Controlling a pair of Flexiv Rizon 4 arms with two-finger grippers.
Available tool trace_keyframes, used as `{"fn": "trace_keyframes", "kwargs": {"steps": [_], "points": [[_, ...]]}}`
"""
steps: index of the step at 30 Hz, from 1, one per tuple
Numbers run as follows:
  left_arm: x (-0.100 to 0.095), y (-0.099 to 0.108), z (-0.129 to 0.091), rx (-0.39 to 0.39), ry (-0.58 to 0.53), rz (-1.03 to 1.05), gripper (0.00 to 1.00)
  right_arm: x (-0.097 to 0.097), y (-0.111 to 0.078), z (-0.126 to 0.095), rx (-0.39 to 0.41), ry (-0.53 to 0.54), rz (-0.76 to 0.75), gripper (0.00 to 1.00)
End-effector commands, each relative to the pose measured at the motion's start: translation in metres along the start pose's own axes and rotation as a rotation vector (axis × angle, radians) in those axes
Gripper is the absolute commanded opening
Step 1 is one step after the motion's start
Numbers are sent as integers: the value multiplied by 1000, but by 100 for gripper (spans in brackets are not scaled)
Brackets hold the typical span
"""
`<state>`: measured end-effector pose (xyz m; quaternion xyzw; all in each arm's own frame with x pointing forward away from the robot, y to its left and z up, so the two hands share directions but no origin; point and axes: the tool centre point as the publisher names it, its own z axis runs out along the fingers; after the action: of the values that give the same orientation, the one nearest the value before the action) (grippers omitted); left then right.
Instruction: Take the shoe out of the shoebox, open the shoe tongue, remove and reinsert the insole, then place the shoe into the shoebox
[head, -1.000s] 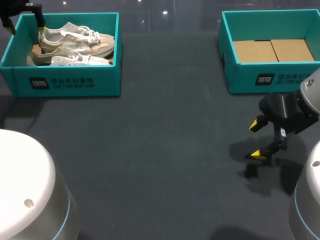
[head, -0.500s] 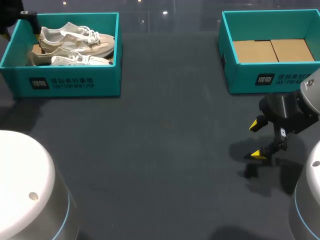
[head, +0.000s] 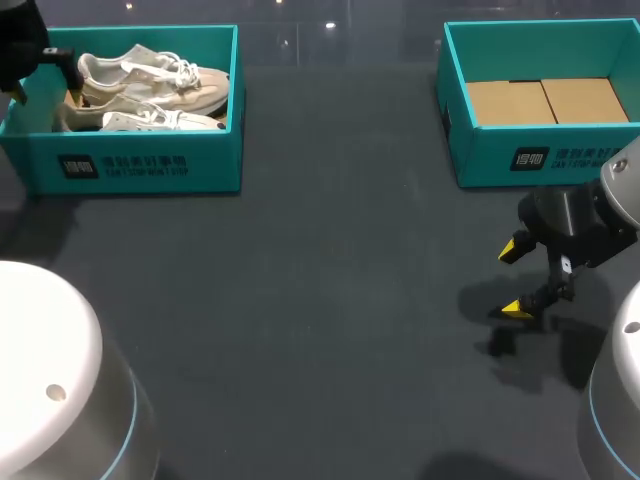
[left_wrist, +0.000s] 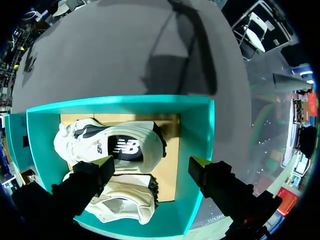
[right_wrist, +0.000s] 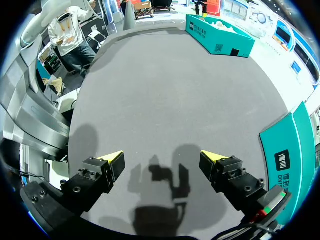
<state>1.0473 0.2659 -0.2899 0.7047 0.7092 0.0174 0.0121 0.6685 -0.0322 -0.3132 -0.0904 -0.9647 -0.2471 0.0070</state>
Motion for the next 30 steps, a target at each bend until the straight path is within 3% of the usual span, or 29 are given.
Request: {"fn": "trace_keyframes", "kwargs": {"steps": [1, 12, 17, 30], "points": [[0, 5, 13, 9, -2, 4, 93, 2, 0, 0, 3, -4, 0, 100], [-5, 3, 33, 28, 15, 13, 92, 2, 0, 0, 3, -4, 0, 100], [-3, 2, 43, 43, 28, 7, 84, 2, 0, 0, 3, -4, 0, 100], [3, -3, 64, 76, 65, -1, 84, 2, 0, 0, 3, -4, 0, 100]]}}
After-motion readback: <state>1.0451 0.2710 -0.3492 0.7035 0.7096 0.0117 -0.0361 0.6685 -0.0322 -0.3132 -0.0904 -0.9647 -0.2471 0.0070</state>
